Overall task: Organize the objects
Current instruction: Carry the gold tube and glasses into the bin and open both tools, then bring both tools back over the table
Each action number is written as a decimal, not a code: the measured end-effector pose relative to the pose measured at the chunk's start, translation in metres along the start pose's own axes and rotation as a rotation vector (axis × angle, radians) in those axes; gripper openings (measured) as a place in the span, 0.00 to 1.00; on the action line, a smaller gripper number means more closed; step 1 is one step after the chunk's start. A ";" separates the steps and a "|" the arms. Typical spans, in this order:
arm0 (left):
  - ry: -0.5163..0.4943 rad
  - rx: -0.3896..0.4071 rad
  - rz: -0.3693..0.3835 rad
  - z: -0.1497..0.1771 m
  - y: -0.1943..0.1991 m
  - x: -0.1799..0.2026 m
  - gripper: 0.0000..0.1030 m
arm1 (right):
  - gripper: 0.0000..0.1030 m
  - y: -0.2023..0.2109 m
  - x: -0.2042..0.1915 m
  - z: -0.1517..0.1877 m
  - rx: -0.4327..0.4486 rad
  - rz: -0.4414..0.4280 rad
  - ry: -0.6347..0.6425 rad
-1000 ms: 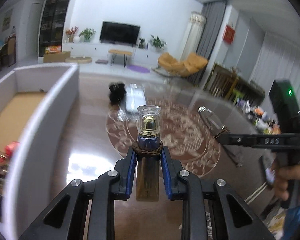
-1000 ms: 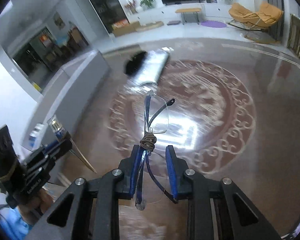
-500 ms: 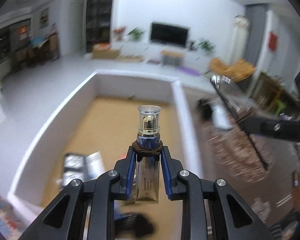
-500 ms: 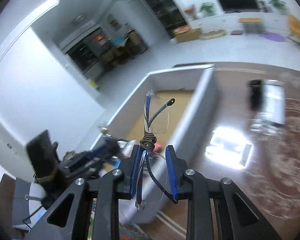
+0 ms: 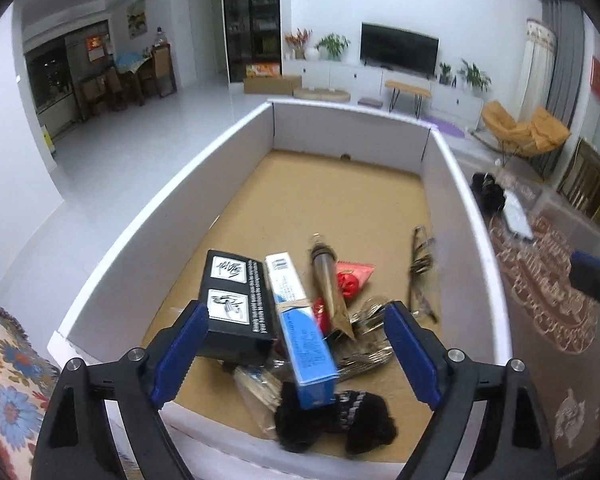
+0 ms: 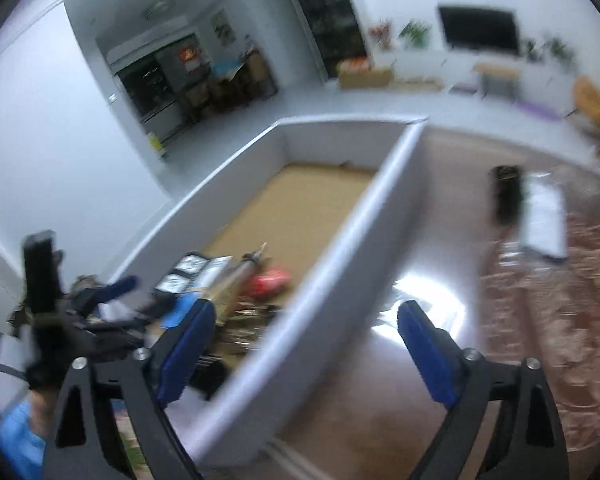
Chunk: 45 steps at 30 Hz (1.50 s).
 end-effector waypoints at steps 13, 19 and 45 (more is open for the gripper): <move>-0.067 0.096 0.155 -0.023 0.061 0.103 0.87 | 0.95 0.077 0.229 0.104 -0.061 0.498 -0.043; -0.180 0.103 0.271 -0.034 0.080 0.186 0.88 | 0.95 0.104 0.305 0.130 -0.090 0.563 -0.171; -0.274 -0.151 0.399 -0.068 -0.074 0.344 0.88 | 1.00 0.109 0.329 0.149 -0.096 0.569 -0.211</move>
Point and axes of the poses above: each gripper's, at about its wrist camera, not at the fingertips, and y roughly against the way its jaws point, x to its right, z to its underside, the point moved 6 cm from there along -y, roughly the way its jaws point, and after that the axes turned 2 degrees about -z, right-handed, at the moved point
